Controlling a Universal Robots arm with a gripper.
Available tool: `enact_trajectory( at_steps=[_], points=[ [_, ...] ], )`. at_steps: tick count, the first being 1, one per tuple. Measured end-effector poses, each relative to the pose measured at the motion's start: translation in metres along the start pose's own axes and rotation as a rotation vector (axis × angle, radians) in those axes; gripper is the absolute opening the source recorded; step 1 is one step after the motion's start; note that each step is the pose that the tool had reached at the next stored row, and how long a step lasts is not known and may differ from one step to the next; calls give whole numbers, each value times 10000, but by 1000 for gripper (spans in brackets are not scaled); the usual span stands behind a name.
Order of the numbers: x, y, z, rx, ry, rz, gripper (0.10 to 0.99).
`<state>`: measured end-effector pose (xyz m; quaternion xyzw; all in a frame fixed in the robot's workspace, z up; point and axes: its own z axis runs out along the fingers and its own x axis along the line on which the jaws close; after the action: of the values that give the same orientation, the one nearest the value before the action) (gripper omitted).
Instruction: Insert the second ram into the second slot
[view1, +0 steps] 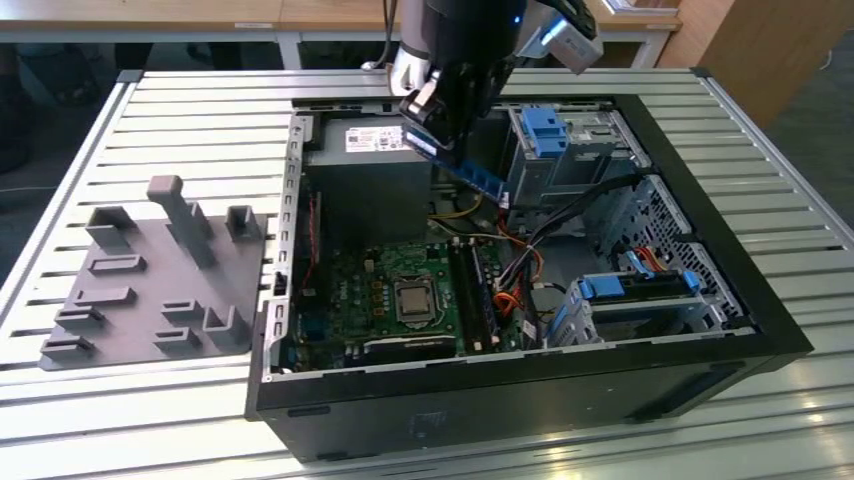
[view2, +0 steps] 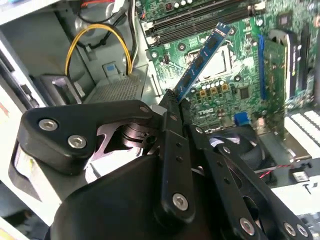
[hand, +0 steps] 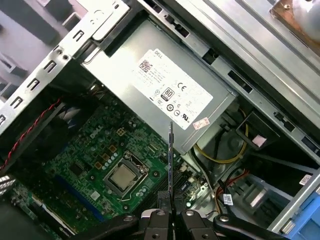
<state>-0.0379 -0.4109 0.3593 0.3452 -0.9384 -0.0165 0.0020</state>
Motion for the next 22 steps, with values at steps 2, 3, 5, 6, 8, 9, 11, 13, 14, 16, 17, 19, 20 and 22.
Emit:
enact_trajectory(
  at_steps=[2, 3, 5, 6, 8, 9, 11, 13, 14, 16, 17, 19, 20, 22],
  points=[
    [0, 0, 7, 4, -10, 359, 137],
    [0, 0, 11, 6, -16, 538, 137],
    [0, -1, 18, 9, -27, 909, 137],
    [0, -1, 22, 10, -33, 1077, 137],
    [0, -1, 29, 13, -45, 1448, 137],
    [0, -1, 32, 14, -51, 1634, 137],
    [0, -1, 39, 17, -62, 1987, 137],
    [0, -1, 46, 20, -74, 2362, 137],
    [1, -2, 49, 21, -80, 2543, 137],
    [1, -2, 55, 24, -92, 2903, 137],
    [1, -2, 58, 25, -97, 3082, 137],
    [1, -2, 65, 28, -110, 3458, 137],
    [1, -2, 68, 29, -116, 3637, 137],
    [1, -2, 75, 32, -127, 3996, 137]
  ],
)
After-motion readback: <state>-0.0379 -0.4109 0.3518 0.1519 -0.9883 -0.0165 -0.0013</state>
